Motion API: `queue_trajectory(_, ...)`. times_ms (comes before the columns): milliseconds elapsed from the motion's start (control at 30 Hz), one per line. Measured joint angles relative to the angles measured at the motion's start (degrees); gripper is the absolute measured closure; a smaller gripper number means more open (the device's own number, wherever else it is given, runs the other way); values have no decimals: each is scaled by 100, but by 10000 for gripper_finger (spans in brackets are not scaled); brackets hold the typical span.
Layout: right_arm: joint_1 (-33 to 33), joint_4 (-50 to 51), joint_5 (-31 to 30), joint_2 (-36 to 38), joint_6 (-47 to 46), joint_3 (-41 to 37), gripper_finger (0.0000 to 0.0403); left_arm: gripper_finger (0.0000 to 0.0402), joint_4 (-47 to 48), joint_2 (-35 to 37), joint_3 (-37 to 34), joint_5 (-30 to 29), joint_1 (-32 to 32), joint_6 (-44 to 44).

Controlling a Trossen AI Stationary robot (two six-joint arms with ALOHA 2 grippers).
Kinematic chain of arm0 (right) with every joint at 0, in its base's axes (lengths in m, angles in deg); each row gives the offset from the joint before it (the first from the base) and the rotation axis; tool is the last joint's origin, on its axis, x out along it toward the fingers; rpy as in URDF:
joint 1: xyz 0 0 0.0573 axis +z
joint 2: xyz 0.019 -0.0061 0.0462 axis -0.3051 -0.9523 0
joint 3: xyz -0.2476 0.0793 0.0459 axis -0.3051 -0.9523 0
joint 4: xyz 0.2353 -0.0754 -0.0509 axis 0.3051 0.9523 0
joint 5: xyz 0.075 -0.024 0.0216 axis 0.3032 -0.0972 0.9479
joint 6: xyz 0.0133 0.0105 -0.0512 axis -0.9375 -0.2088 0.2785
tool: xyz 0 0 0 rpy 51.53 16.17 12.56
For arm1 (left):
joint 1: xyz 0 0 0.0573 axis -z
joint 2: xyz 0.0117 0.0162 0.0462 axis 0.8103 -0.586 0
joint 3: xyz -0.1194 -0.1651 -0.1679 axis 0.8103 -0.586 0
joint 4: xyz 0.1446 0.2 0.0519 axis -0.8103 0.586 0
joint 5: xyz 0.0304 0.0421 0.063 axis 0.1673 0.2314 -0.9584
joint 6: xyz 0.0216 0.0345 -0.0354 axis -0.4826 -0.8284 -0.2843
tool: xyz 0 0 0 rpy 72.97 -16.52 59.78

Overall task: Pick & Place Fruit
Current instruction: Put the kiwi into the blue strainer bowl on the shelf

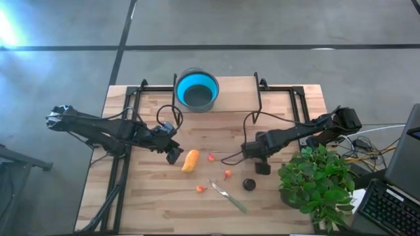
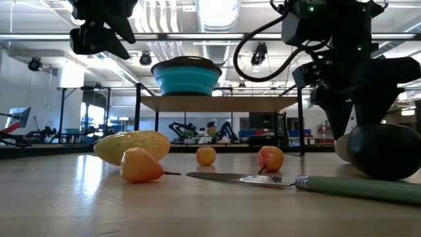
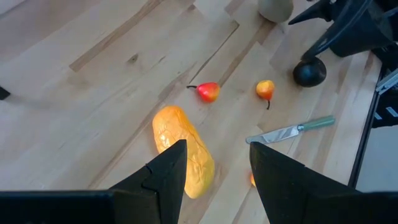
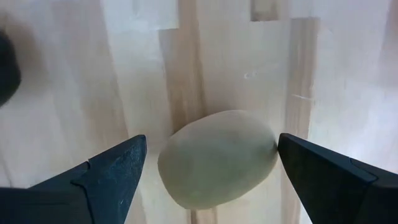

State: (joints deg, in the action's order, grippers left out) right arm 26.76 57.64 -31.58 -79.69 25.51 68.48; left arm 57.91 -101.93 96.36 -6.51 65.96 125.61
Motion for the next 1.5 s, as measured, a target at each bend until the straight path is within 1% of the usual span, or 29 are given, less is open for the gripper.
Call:
queue_trajectory(300,-3,28,-492,2,-1316,0,39,221,0,0,0,0,0,-4)
queue_trajectory(500,0,139,-511,2,-2245,0,39,221,0,0,2,0,0,-4)
queue_trajectory(867,0,194,-503,2,-3566,-42,39,221,0,0,2,2,0,-7)
queue_trajectory(967,0,177,-485,2,-3750,-136,39,221,0,0,2,2,0,-7)
queue_trajectory(1133,3,68,-220,-2,-3887,-362,39,221,0,0,2,3,0,-96)
queue_trajectory(1333,13,10,-176,-2,-4018,-485,40,221,2,0,2,4,0,-118)
queue_trajectory(1400,13,-13,-173,-2,-4027,-483,45,221,1,0,2,5,0,-118)
queue_trajectory(1500,13,-13,-172,-2,-4020,-483,63,221,1,0,2,4,0,-118)
